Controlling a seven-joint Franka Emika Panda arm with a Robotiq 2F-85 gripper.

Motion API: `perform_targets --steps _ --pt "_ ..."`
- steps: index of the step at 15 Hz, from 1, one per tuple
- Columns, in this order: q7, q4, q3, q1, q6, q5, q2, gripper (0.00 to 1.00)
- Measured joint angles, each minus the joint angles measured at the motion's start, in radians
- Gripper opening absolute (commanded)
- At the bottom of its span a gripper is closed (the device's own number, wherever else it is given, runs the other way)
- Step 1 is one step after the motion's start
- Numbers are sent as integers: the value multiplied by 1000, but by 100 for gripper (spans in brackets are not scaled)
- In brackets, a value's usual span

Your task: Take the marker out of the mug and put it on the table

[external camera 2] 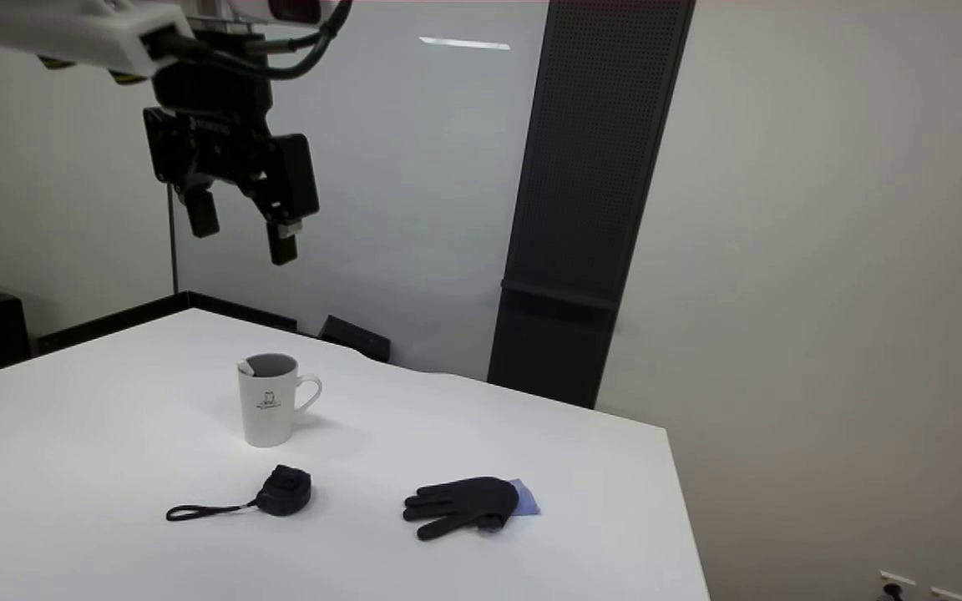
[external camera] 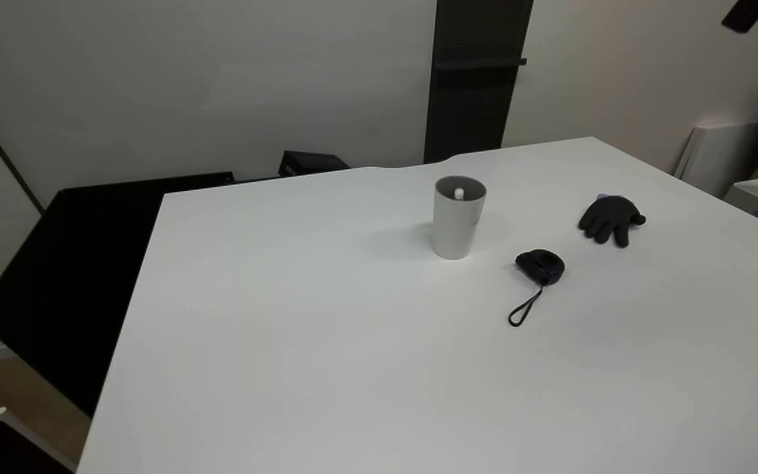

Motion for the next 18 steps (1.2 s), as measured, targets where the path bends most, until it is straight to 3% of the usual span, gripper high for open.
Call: perform_targets --steps 11,18 --pt "16 280 72 65 14 -331 393 100" --pt "21 306 81 150 125 -448 496 100"
